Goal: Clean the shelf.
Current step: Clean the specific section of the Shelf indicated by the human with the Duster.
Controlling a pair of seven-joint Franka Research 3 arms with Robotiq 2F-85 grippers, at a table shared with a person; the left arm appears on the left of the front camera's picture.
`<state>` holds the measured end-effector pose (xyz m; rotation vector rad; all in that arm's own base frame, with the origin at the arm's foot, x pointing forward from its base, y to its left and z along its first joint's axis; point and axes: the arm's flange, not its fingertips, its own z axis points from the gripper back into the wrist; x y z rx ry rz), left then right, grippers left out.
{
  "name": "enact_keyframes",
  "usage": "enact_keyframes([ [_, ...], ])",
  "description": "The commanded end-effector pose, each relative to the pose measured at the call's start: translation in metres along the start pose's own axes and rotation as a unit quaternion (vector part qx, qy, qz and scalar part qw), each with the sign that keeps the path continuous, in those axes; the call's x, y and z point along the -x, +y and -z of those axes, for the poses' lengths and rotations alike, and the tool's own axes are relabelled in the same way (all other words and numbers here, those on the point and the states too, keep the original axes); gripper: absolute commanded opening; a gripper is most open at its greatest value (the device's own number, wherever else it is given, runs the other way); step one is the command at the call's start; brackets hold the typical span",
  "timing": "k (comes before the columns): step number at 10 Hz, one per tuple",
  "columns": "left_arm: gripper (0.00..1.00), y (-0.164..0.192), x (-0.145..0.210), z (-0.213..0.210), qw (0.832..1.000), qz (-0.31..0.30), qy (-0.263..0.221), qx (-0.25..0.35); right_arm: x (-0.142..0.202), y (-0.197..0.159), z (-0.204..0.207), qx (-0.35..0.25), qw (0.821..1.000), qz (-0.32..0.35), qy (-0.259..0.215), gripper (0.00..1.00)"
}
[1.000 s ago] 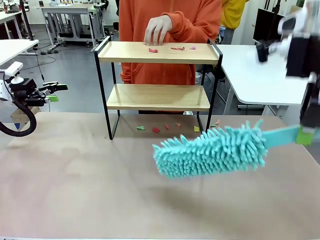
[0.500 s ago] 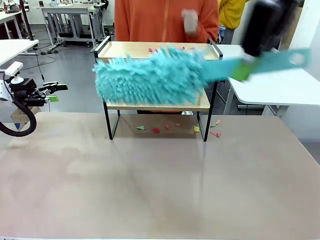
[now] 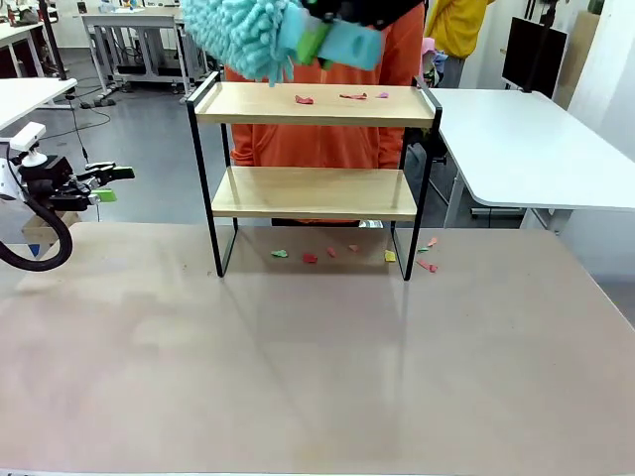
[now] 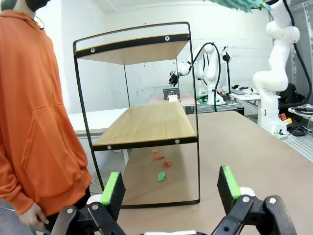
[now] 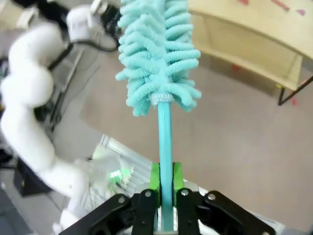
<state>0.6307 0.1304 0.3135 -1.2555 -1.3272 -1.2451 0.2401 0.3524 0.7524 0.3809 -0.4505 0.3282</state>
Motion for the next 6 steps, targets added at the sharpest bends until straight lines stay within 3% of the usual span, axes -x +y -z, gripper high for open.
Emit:
enact_keyframes([
  [1,1.0,0.0003,-0.0028,0.0013,1.0,0.003,-0.002,0.002,0.0072,-0.0081,-0.0135,-0.013,0.999,-0.025,0.031,0.13],
  [6,1.0,0.0003,-0.0028,0.0013,1.0,0.003,-0.002,0.002,0.0077,-0.0038,-0.0056,-0.007,0.999,-0.011,0.029,0.13],
])
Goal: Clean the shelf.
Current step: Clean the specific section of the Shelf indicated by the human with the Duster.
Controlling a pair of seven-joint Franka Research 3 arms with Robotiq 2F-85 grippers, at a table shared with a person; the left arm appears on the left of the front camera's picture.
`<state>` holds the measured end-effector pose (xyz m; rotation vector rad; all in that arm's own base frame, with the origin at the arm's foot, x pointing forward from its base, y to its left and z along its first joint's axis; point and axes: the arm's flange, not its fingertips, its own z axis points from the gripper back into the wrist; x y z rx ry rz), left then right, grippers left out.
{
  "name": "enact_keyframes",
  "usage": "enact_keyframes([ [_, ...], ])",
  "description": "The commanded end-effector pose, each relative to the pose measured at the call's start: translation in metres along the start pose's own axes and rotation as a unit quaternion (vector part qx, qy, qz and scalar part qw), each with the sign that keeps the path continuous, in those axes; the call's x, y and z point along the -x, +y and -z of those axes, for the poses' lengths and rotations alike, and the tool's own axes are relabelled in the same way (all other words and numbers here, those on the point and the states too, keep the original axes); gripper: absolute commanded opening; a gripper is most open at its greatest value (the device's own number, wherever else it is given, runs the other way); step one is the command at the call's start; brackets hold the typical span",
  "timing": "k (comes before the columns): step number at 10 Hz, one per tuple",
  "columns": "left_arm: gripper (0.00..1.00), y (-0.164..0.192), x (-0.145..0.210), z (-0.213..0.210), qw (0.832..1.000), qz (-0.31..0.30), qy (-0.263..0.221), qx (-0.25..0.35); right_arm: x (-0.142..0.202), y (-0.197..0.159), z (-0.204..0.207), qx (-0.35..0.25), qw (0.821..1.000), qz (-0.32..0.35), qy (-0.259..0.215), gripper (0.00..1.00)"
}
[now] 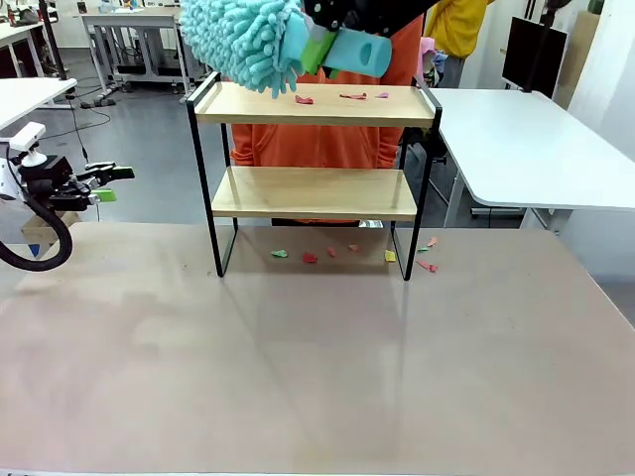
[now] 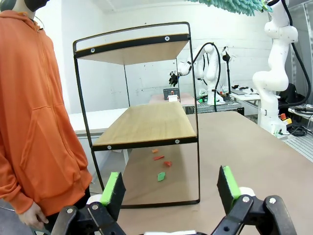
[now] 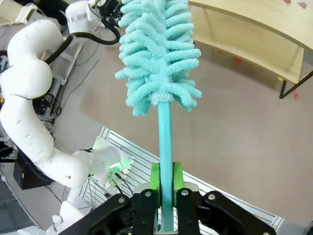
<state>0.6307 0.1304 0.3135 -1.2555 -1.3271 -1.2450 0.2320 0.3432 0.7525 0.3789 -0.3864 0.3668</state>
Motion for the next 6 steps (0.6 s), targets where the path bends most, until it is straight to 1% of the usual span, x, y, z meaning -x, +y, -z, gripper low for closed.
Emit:
enact_keyframes([
  [1,1.0,0.0,-0.003,0.001,1.0,0.003,-0.002,0.002,-0.023,0.035,0.017,0.082,0.996,0.023,-0.008,0.13],
  [2,1.0,0.0,-0.003,0.001,1.0,0.003,-0.002,0.002,-0.047,0.054,0.03,0.118,0.992,0.039,-0.015,0.13],
  [4,1.0,0.0,-0.003,0.001,1.0,0.003,-0.002,0.002,-0.09,0.082,0.06,0.155,0.985,0.076,-0.006,0.13],
  [6,1.0,0.0,-0.003,0.001,1.0,0.003,-0.002,0.002,-0.124,0.101,0.095,0.187,0.977,0.1,-0.015,0.13],
])
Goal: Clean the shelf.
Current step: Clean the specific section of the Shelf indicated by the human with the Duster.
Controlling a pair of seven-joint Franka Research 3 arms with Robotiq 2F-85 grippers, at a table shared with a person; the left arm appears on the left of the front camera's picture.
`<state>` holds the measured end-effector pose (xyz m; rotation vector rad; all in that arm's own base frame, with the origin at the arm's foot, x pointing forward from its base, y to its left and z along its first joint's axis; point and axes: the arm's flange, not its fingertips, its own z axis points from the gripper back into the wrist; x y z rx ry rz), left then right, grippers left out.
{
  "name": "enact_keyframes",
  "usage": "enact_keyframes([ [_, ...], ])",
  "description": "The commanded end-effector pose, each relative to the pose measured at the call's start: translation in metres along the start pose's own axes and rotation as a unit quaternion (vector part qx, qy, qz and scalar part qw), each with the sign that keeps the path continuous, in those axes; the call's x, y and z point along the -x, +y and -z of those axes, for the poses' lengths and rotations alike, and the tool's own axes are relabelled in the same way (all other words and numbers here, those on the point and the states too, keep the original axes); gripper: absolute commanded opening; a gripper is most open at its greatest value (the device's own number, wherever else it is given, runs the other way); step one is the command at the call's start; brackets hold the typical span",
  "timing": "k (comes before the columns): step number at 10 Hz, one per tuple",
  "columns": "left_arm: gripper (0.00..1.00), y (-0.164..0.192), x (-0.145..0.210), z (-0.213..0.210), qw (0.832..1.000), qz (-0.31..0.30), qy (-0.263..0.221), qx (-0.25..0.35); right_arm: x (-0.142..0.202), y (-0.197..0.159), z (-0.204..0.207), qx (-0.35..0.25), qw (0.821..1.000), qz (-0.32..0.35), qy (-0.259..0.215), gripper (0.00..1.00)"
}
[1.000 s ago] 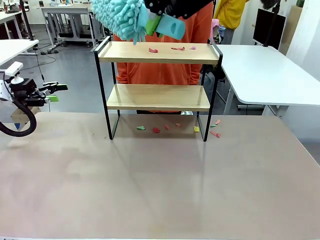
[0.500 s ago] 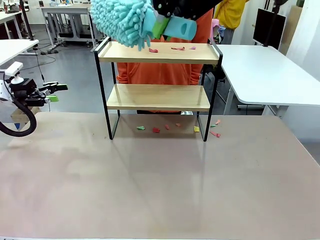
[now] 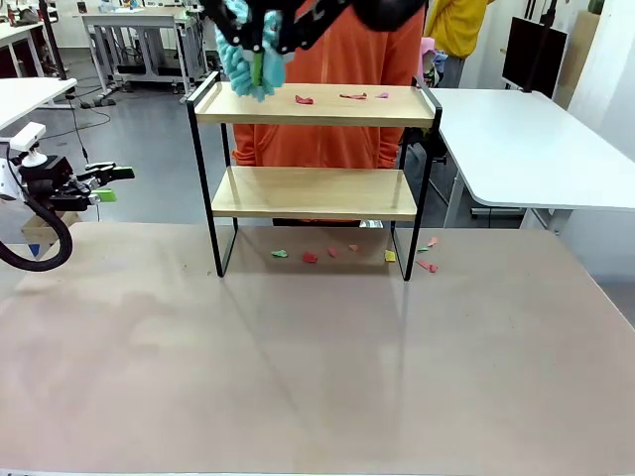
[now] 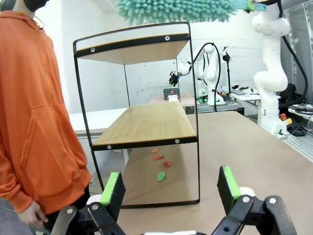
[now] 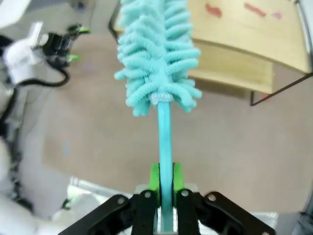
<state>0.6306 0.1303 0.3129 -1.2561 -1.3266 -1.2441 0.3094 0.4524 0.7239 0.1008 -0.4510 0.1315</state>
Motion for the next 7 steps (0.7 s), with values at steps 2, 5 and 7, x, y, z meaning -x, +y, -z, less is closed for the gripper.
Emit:
enact_keyframes([
  [2,1.0,0.0,-0.003,0.001,1.0,0.003,-0.002,0.002,-0.056,0.07,0.009,0.041,0.998,0.055,-0.002,0.13],
  [5,1.0,0.0,-0.003,0.001,1.0,0.003,-0.002,0.002,-0.086,0.089,0.028,0.031,0.995,0.099,-0.01,0.13],
  [7,1.0,0.0,-0.003,0.001,1.0,0.003,-0.002,0.002,-0.093,0.092,0.034,0.028,0.993,0.112,-0.011,0.13],
])
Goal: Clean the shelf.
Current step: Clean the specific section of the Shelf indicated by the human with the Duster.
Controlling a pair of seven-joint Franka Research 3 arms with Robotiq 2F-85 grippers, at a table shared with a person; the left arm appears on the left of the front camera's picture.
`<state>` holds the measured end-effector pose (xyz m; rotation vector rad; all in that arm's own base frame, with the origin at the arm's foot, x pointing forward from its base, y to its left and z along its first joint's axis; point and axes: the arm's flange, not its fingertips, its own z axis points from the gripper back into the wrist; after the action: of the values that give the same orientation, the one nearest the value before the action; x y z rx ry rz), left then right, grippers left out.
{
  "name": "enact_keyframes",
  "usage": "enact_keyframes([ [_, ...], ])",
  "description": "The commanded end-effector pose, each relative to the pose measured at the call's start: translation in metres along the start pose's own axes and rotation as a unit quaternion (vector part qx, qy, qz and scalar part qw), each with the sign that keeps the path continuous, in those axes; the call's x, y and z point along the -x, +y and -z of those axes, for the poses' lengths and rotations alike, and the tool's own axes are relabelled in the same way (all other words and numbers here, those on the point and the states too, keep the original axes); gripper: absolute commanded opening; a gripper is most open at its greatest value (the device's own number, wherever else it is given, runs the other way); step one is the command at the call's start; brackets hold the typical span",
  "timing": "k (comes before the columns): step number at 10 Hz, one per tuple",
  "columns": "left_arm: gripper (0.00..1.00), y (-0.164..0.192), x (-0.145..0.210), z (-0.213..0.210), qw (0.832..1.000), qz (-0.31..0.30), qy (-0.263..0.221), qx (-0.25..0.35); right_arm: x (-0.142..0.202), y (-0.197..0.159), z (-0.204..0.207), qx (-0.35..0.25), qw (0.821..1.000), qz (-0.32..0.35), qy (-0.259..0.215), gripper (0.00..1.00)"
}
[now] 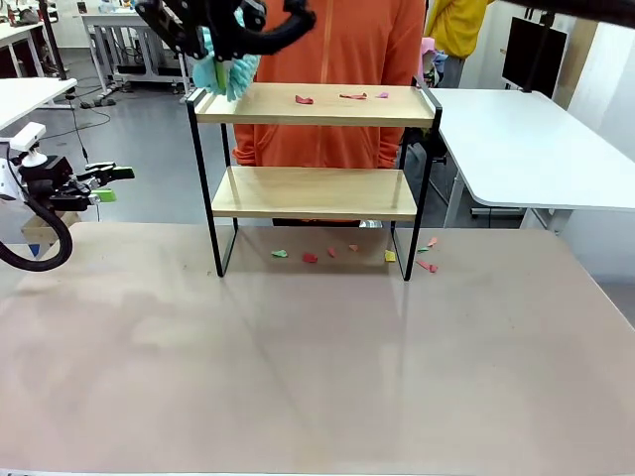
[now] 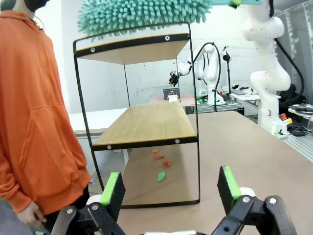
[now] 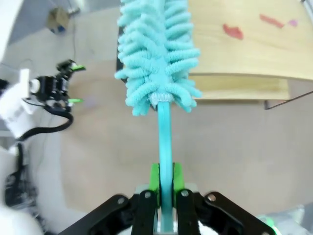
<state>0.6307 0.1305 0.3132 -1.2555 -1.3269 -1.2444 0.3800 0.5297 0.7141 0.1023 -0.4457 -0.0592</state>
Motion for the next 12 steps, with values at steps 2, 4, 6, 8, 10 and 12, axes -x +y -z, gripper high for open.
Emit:
enact_keyframes([
  [2,1.0,0.0,-0.003,0.001,1.0,0.003,-0.002,0.002,-0.024,0.033,-0.006,0.003,0.999,0.03,-0.01,0.13],
  [4,1.0,0.0,-0.003,0.001,1.0,0.003,-0.002,0.002,-0.024,0.032,0.013,-0.002,0.999,0.04,-0.001,0.13],
  [6,1.0,0.0,-0.003,0.001,1.0,0.003,-0.002,0.002,-0.022,0.027,0.03,-0.006,0.999,0.046,0.024,0.13],
  [8,1.0,0.0,-0.003,0.001,1.0,0.003,-0.002,0.002,-0.019,0.019,0.044,-0.008,0.998,0.048,0.045,0.13],
  [10,1.0,0.0,-0.003,0.001,1.0,0.003,-0.002,0.002,-0.014,0.016,0.05,0.002,0.999,0.028,0.031,0.13],
  [12,1.0,0.0,-0.003,0.001,1.0,0.003,-0.002,0.002,-0.014,0.016,0.05,0.002,0.999,0.028,0.031,0.13],
])
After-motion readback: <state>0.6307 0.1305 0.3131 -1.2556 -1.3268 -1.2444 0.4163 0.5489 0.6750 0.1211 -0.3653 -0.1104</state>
